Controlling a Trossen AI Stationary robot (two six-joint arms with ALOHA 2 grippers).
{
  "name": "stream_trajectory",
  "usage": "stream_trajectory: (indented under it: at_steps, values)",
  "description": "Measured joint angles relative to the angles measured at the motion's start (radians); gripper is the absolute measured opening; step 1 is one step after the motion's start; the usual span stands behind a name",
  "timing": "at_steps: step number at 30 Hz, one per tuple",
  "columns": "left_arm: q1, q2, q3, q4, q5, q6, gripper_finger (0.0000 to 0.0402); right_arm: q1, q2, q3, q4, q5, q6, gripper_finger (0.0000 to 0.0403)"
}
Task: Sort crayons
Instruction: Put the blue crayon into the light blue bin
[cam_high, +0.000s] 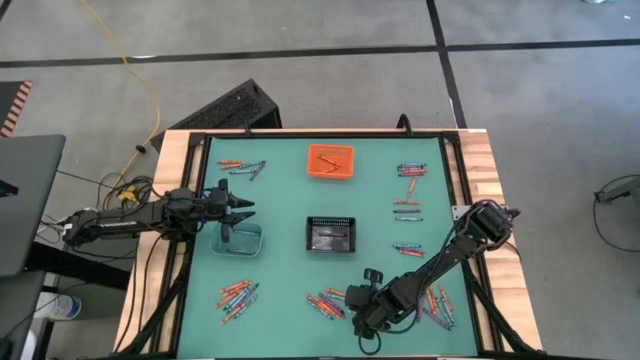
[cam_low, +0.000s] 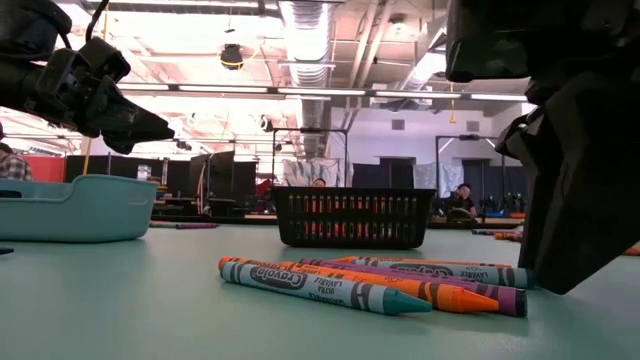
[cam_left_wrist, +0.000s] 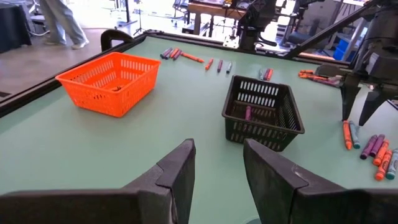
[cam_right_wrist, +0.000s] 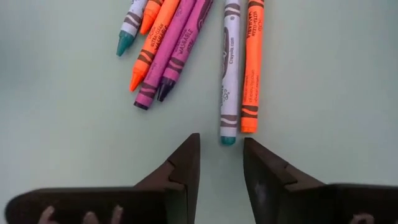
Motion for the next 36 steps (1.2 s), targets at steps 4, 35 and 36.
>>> stream_trajectory:
  at_steps: [4, 35, 36]
  values:
    - [0.0, 0.0, 0.0, 0.0, 0.0, 0.0, 0.0125, -0.015, 0.002, 0.0, 0.005, -0.013, 0.026, 0.0091]
    - [0.0, 0.0, 0.0, 0.0, 0.0, 0.0, 0.0125, -0.013, -0.127, -0.003, -0.001, 0.065, -0.164, 0.0002]
    - [0.0, 0.0, 0.0, 0.0, 0.0, 0.0, 0.0125, -0.021, -0.142, -0.003, 0.0, 0.103, -0.189, 0.0002]
